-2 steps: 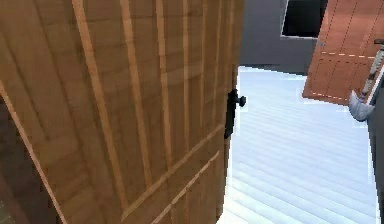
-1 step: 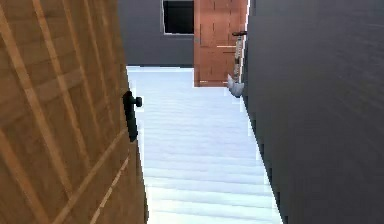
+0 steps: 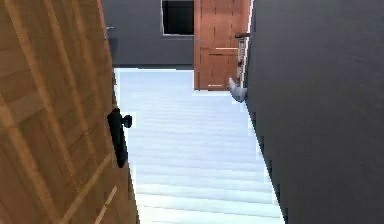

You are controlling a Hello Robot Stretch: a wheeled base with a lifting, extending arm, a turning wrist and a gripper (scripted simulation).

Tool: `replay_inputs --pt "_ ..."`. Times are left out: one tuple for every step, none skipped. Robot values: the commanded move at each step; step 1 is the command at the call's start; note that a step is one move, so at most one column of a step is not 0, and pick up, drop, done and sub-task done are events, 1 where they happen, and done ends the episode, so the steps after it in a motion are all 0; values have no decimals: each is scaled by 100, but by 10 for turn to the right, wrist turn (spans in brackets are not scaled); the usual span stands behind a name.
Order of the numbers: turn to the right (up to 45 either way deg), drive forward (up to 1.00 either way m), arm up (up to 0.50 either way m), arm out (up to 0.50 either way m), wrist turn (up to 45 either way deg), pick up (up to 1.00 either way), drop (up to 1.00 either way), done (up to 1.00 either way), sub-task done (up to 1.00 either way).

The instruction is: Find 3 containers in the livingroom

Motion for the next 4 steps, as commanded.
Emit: replay_inputs --pt "120 0 0 0 0 0 0 0 0" --pt "0 90 0 0 0 0 0 0 0" --pt "-270 0 0 0 0 0 0 0 0" --pt "0 100 0 0 0 0 0 0 0"
